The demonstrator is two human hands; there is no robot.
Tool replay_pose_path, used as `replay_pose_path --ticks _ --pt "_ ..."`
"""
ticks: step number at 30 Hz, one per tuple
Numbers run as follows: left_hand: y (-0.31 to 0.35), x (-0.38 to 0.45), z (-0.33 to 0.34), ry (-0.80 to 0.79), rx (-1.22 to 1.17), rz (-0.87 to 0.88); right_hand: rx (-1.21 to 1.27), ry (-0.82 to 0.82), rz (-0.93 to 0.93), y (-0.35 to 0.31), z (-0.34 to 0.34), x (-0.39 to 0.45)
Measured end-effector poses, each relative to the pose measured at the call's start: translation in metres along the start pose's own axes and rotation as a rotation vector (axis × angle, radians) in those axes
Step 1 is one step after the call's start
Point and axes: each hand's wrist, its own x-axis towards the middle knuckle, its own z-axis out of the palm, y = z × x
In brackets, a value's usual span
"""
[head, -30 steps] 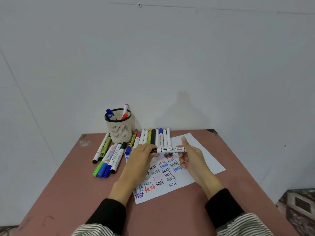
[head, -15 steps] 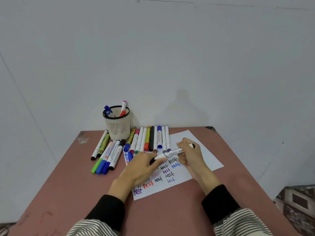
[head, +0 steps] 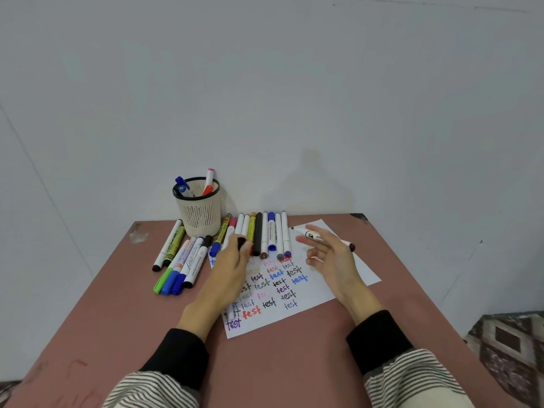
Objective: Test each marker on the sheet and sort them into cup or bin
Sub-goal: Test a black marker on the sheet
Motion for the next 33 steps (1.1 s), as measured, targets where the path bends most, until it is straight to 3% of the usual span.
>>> replay_pose_path --ticks 4,8,11,33 --pt "-0.003 -0.003 0.0 0.095 -0.05 -0.059 -0.33 0.011 -0.102 0.009 -0.001 -0.004" --pt "-0.007 -0.006 -0.001 0.108 0.043 -0.079 -0.504 -0.111 -0.157 0.016 -0.002 -0.013" --pt "-0.007 -0.007 -0.002 0.103 0.084 -0.062 -0.636 -0.063 -0.189 0.019 0.0 -0.017" --pt "-0.004 -0.006 -0.001 0.071 0.198 -0.08 -0.736 -0.019 -0.191 0.028 -0.001 -0.014"
